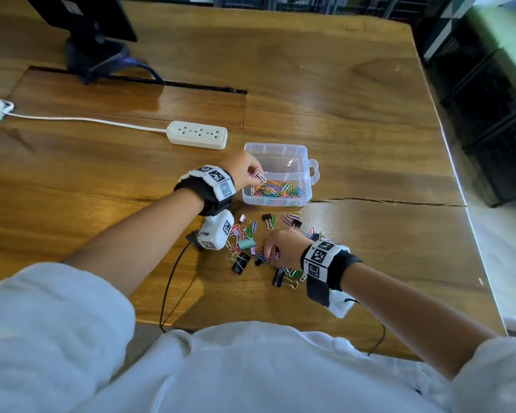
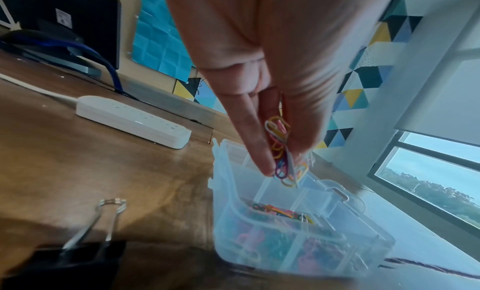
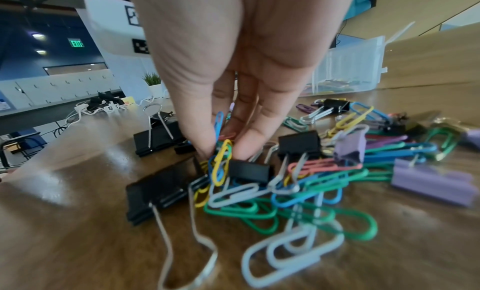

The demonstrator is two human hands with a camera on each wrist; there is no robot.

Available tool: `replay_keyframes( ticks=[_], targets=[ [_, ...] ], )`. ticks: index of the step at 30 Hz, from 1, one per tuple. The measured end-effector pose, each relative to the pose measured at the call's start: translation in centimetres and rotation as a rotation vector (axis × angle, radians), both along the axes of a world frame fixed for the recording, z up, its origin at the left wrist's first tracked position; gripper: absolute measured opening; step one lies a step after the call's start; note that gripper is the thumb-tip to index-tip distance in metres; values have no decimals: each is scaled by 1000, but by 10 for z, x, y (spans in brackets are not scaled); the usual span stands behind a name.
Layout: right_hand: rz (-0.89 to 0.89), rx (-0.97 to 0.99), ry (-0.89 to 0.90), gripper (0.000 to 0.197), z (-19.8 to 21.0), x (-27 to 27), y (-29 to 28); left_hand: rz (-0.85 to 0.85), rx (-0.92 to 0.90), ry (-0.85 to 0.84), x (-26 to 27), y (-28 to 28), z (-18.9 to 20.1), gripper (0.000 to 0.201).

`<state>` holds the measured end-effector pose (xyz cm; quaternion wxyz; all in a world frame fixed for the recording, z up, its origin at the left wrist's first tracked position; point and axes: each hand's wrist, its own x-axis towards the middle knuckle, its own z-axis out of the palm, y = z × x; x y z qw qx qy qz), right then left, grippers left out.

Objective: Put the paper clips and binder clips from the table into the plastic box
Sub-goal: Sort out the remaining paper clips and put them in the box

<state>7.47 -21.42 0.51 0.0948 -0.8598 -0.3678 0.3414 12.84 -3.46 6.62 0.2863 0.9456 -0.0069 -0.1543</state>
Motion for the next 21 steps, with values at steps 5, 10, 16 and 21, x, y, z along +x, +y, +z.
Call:
replay_keyframes(
  ticks=[5, 10, 16, 21],
  targets=[
    [-6, 5, -13, 21, -2, 3, 0, 43, -47, 21, 15, -10, -4, 26],
    [18, -23, 10, 19, -2, 8, -1, 100, -153, 89, 20, -11, -20, 23],
    [-171, 61, 25, 15, 3, 22, -7, 178, -260, 98, 21, -6, -33, 23],
    [-325, 166, 16, 12, 16, 43, -12, 138, -238, 83, 18, -2, -32, 33]
  ],
)
